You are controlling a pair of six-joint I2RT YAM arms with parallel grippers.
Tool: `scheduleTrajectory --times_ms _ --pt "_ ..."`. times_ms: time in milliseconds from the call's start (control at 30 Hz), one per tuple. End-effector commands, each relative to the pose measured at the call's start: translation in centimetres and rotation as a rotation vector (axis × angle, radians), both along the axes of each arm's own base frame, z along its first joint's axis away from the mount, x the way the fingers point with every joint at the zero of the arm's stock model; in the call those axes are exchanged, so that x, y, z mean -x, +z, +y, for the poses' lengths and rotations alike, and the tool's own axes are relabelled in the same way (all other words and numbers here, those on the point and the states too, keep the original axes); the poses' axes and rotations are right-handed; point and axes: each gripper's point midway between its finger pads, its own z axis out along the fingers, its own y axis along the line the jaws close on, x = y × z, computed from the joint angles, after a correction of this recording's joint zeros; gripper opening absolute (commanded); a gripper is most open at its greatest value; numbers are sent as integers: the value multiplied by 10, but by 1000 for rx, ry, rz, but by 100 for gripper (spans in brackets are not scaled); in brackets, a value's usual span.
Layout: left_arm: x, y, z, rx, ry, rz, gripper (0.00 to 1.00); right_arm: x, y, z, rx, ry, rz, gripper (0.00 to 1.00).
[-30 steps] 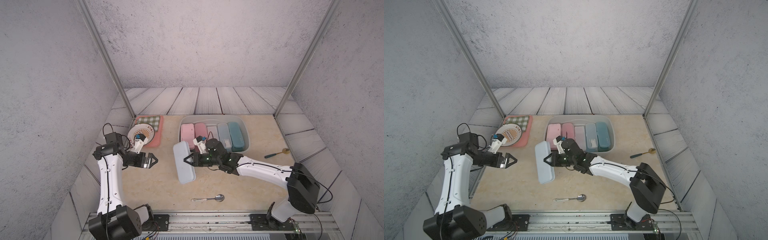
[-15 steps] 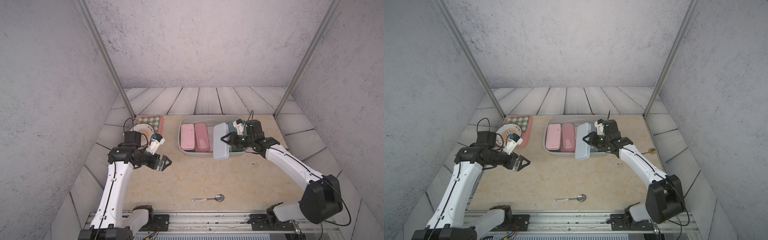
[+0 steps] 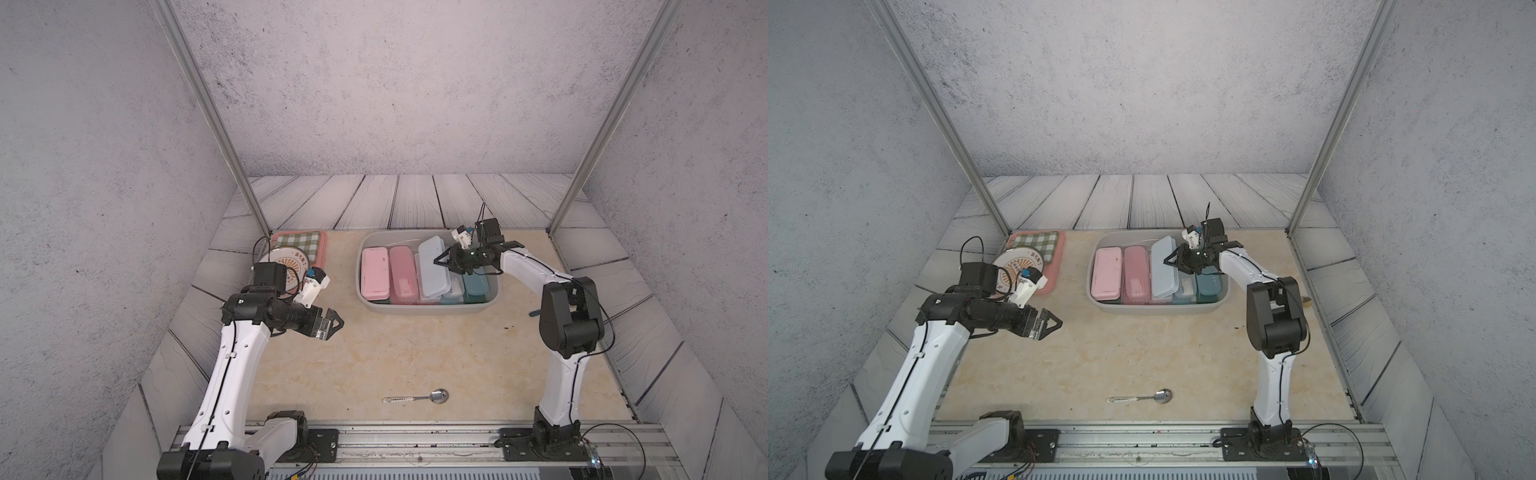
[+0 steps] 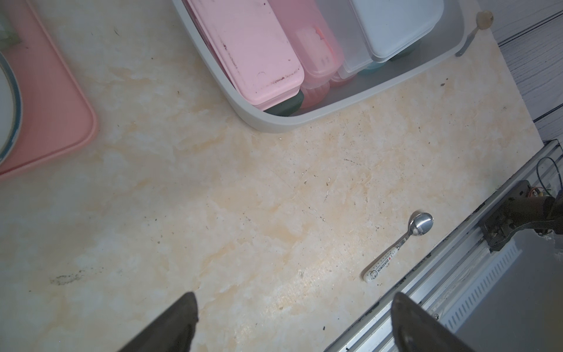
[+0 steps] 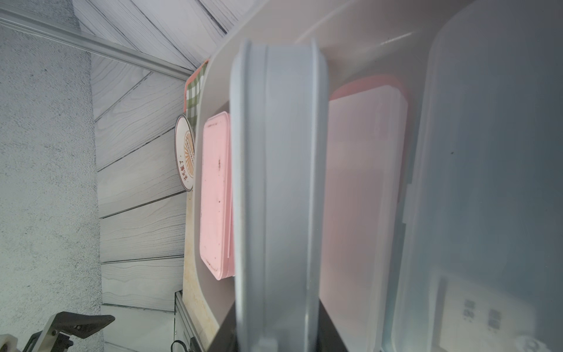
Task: Put the pencil case into the storage box
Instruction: Place the pencil case at the storage box.
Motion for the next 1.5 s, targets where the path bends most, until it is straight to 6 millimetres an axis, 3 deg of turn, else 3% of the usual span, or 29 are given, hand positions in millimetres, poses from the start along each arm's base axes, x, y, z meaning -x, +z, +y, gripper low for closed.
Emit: scheduleTrajectory --times_ms 0,233,367,600,900,1267,1333,1467 --pt "0 1 -1 -3 2 8 99 -7 -10 7 -40 38 15 22" --pt "-1 1 -2 5 -2 15 99 -18 -36 7 -27 22 57 23" --pt "-1 1 -2 4 -1 16 98 -17 -43 6 -15 15 69 35" --pt "-1 1 -3 5 -3 16 98 -9 -44 -3 46 0 59 55" --pt "1 2 -5 3 -10 15 98 -2 -40 -21 165 -29 40 61" --pt "2 2 -6 -1 -14 12 98 10 -11 -28 177 -42 -13 70" --pt "1 2 -4 -7 -6 10 99 13 7 -35 211 -66 -65 99" --pt "0 3 -2 -18 18 7 100 25 59 -54 279 -133 -211 99"
